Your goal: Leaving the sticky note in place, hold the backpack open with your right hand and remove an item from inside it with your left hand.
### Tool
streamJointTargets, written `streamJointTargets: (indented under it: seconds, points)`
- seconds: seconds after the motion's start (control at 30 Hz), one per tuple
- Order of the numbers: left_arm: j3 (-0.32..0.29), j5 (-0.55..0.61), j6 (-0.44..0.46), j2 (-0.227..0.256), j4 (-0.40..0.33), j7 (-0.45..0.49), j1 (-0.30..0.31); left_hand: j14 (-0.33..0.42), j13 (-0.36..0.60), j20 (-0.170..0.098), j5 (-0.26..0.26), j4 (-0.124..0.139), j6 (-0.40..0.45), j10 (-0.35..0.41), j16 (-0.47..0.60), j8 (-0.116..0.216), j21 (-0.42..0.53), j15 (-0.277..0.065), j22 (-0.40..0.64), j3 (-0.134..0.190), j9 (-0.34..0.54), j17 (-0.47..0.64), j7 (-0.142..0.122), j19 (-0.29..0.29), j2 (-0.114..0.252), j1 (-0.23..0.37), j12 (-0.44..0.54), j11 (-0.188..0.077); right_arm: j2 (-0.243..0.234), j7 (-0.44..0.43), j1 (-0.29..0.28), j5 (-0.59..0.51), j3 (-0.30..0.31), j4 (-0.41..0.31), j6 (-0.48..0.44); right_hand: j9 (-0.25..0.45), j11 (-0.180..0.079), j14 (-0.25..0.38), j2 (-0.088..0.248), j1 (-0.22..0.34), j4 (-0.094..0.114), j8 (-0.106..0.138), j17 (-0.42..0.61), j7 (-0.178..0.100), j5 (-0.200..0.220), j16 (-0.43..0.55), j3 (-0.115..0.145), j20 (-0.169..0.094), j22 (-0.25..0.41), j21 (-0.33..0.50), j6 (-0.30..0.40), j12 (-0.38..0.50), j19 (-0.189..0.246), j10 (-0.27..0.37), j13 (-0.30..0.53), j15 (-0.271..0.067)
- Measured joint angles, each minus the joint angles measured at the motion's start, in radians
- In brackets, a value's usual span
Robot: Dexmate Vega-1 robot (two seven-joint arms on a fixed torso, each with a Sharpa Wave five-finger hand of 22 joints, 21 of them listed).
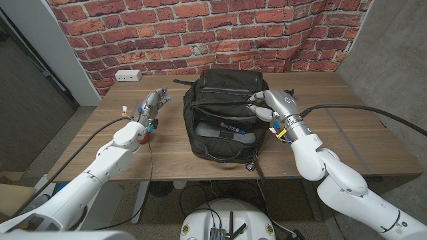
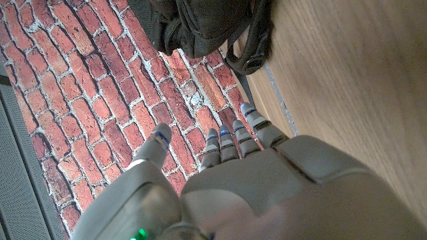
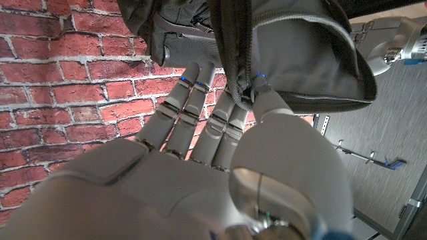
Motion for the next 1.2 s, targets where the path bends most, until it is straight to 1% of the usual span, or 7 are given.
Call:
streamJointTargets:
  seconds: [0.1,0.13,0.33,0.53,0.63,0.93,1.2]
  points:
    - [0.000,0.004,0.001,0.000,0.000,0.009,0.000,0.000,0.000,0.000,0.000,0.000,0.000,0.005,0.000,0.000,0.000,0.000,0.000,0.000,0.000,-0.002,0.000,0.000,0.000,0.000,0.000,0.005,0.000,0.000,0.003,0.000,0.015,-0.007,0.000,0.000,0.000,0.002,0.000,0.000,-0.004,-0.003,0.000,0.000,0.000,0.000,0.004,0.000,0.000,0.000,0.000,0.000,0.000,0.000,0.004,-0.002]
    - [-0.006,0.008,0.001,0.012,-0.033,0.015,0.025,0.000,0.000,0.000,0.000,0.000,0.000,0.005,0.000,0.000,0.000,0.000,0.000,0.000,0.000,-0.002,0.000,0.000,0.000,0.000,0.000,0.005,0.000,0.014,0.004,0.051,0.019,-0.008,-0.003,0.000,0.000,0.002,0.000,0.000,-0.004,-0.003,0.000,0.000,0.000,0.000,0.004,0.000,0.000,0.000,0.000,0.000,0.000,0.000,0.005,-0.002]
    - [-0.013,0.023,0.007,0.027,-0.074,0.032,0.052,0.000,0.000,0.000,0.000,-0.004,0.004,0.005,0.000,0.000,0.000,0.000,0.000,0.004,0.000,-0.002,-0.004,0.000,0.000,0.000,0.000,0.005,-0.002,0.026,0.020,0.112,0.041,-0.010,-0.003,0.000,0.000,0.009,0.000,0.000,-0.005,-0.005,0.004,0.001,0.007,0.000,0.004,-0.004,0.000,0.000,0.004,0.000,0.004,0.000,0.008,-0.002]
    - [-0.014,0.035,0.025,0.033,-0.085,0.038,0.058,0.000,0.000,0.000,0.000,-0.009,0.009,0.005,0.000,0.000,0.000,0.000,0.000,0.009,0.000,-0.002,-0.002,0.000,0.000,0.000,0.000,0.005,-0.009,0.029,0.042,0.127,0.055,-0.006,-0.002,0.000,0.005,0.010,0.000,0.000,-0.006,-0.005,0.005,0.002,0.007,0.000,0.002,-0.002,0.000,0.000,0.005,0.000,0.005,0.006,0.012,-0.002]
    - [-0.022,0.041,0.037,0.066,-0.137,0.039,0.083,0.000,0.000,0.000,0.000,-0.010,0.009,0.007,0.000,0.000,0.000,0.000,0.000,0.010,0.000,-0.001,-0.002,0.000,0.000,0.000,0.000,0.003,-0.011,0.043,0.057,0.180,0.062,-0.004,-0.001,0.000,0.005,0.011,0.000,0.000,-0.006,-0.006,0.005,0.004,0.007,0.000,0.002,-0.002,0.000,0.000,0.007,0.000,0.005,0.006,0.014,-0.001]
    - [-0.029,0.061,0.064,0.088,-0.170,0.046,0.097,0.011,0.000,0.004,0.000,-0.019,0.024,0.021,0.000,0.000,0.000,0.000,0.000,0.009,0.000,-0.001,-0.005,0.004,0.000,0.000,0.000,-0.001,-0.021,0.061,0.106,0.235,0.069,0.011,-0.010,0.000,0.005,0.016,-0.007,0.007,-0.006,-0.008,0.005,0.015,0.007,0.000,0.003,-0.002,0.000,0.000,0.018,0.000,0.005,0.006,0.015,-0.006]
    - [-0.048,0.072,0.086,0.133,-0.229,0.048,0.129,0.022,-0.002,0.002,-0.005,-0.035,0.038,0.028,0.000,0.008,0.000,0.000,0.000,0.009,0.000,-0.001,-0.002,0.013,0.002,0.007,0.000,-0.008,-0.025,0.091,0.160,0.322,0.064,0.033,-0.016,0.000,0.005,0.020,-0.007,0.007,-0.005,-0.012,0.009,0.017,0.014,0.000,0.004,-0.002,0.000,0.000,0.020,0.000,0.005,0.006,0.020,-0.009]
